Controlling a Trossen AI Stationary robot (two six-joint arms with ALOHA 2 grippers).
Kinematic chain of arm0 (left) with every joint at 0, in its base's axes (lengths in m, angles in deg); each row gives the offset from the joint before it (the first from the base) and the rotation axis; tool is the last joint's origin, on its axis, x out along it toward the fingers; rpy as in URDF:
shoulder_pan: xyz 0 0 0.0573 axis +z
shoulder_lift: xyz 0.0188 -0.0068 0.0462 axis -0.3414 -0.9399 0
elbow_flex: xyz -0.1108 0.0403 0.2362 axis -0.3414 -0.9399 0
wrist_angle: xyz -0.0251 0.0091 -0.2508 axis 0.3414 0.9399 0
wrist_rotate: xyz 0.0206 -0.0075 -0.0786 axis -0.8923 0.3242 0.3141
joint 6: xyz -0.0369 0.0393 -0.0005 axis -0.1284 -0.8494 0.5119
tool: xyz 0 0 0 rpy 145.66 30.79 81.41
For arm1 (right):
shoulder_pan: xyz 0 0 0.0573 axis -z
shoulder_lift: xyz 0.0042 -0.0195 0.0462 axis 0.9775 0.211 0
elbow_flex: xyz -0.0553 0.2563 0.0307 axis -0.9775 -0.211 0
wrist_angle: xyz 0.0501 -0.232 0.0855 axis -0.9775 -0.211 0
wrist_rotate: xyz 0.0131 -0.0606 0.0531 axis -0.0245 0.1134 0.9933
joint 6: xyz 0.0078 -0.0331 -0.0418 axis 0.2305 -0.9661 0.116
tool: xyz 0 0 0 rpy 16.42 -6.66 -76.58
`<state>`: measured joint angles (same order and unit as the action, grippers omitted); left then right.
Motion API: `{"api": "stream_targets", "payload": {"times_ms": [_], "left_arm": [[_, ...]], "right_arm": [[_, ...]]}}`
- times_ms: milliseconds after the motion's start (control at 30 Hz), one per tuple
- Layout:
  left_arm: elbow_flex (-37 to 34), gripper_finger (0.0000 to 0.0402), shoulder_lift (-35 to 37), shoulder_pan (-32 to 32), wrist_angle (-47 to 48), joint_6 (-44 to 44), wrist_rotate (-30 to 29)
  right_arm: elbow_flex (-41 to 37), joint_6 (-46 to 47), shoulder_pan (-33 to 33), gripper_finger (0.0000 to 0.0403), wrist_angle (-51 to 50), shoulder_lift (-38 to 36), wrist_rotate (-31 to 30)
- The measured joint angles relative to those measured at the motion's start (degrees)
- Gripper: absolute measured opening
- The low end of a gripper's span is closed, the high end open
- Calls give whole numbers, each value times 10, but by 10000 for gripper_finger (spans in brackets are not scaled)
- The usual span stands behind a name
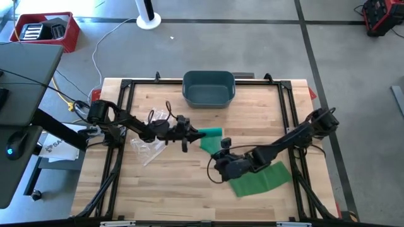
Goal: Roll bandage
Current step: Roll the blue bandage
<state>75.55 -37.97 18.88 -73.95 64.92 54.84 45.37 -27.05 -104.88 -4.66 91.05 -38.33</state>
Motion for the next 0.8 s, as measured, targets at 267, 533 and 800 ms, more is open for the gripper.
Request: {"api": "stream_targets", "payload": {"times_ms": [267, 533, 800], "left_arm": [[0, 7, 0, -6, 52, -34, -6], [0, 7, 0, -23, 48, -44, -6], [1, 7, 0, -41, 46, -59, -6]], "right_arm": [[0, -9, -24, 0, 50, -28, -124], [0, -20, 0, 0, 53, -81, -151], [0, 19, 38, 0, 54, -82, -114]]}}
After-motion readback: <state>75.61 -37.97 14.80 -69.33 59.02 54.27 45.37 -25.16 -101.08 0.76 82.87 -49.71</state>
